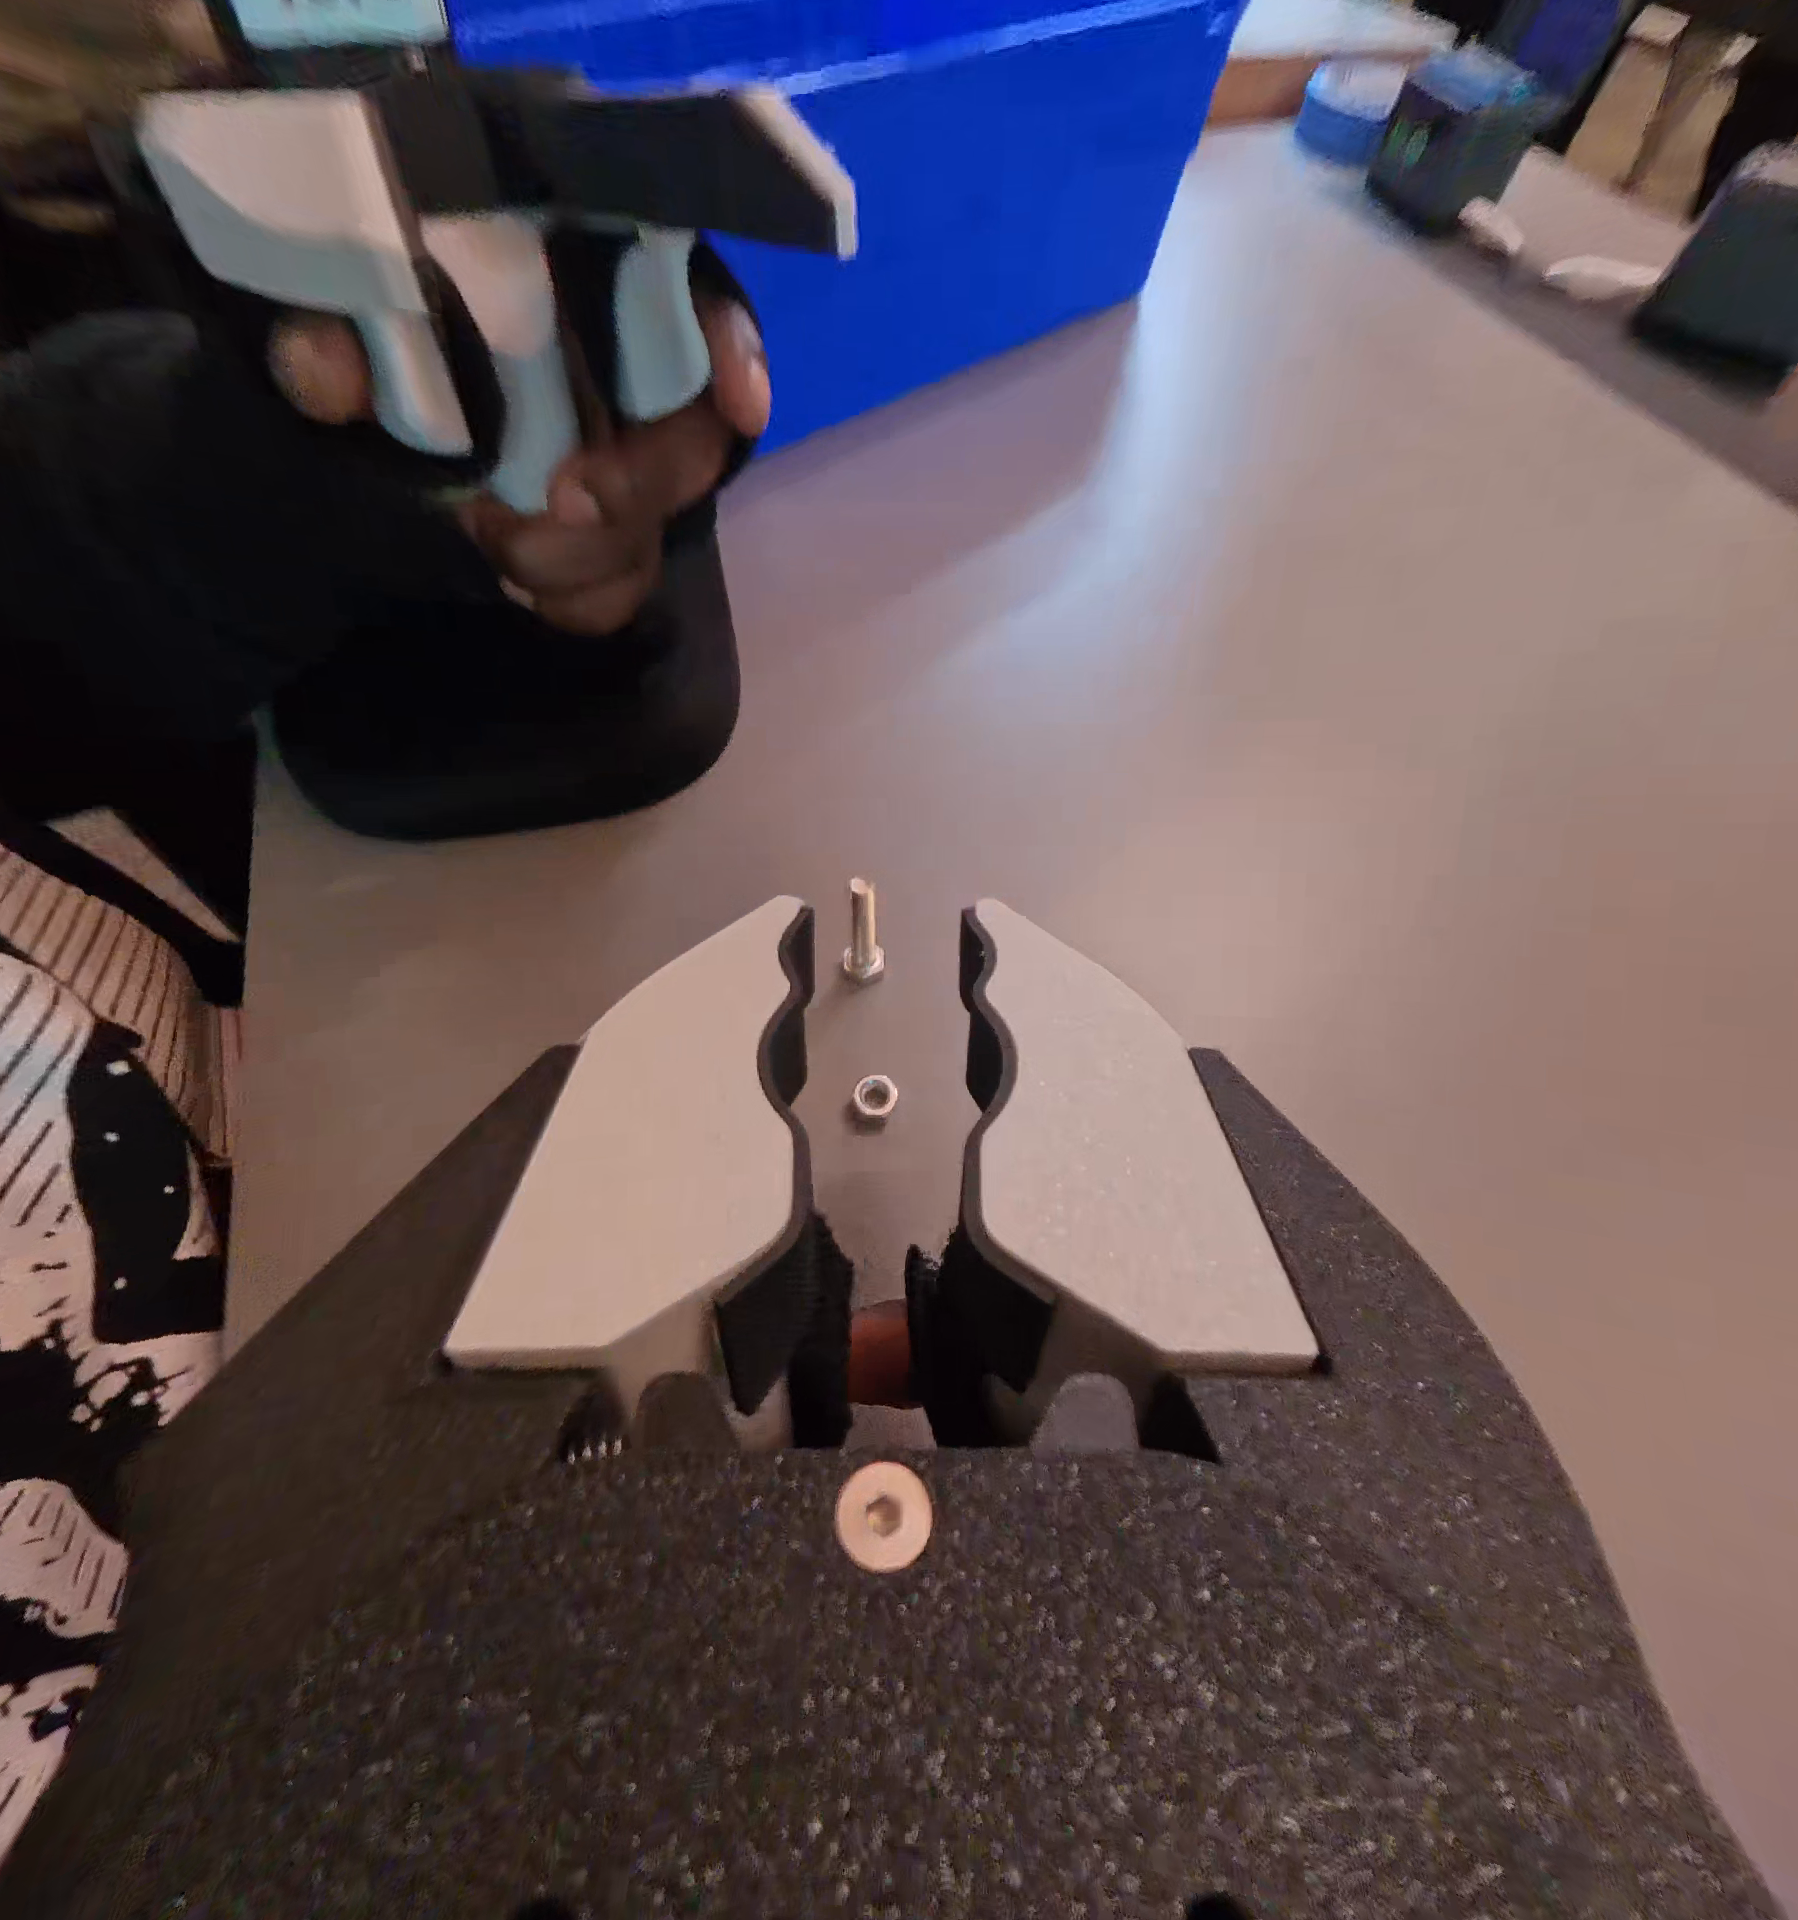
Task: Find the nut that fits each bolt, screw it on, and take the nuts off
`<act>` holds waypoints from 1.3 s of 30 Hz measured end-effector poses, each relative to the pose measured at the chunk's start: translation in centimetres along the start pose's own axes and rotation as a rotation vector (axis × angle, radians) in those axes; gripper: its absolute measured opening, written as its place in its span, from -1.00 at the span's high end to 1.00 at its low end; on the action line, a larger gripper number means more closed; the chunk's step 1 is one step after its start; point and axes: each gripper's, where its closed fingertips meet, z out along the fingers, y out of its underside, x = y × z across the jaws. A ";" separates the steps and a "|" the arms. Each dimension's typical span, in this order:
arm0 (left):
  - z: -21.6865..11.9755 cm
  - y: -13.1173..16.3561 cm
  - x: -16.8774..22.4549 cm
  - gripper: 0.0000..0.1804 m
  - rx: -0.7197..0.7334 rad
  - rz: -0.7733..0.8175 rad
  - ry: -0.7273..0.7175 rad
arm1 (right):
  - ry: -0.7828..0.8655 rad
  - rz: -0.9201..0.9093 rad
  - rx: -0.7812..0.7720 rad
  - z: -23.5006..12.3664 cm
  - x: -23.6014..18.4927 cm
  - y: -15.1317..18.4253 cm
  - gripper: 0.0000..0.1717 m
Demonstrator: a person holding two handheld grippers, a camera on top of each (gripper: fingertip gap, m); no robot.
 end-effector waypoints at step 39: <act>3.2 3.2 -1.9 0.78 -0.257 0.225 -0.358 | 0.039 0.119 0.187 -2.8 -0.5 -9.4 0.93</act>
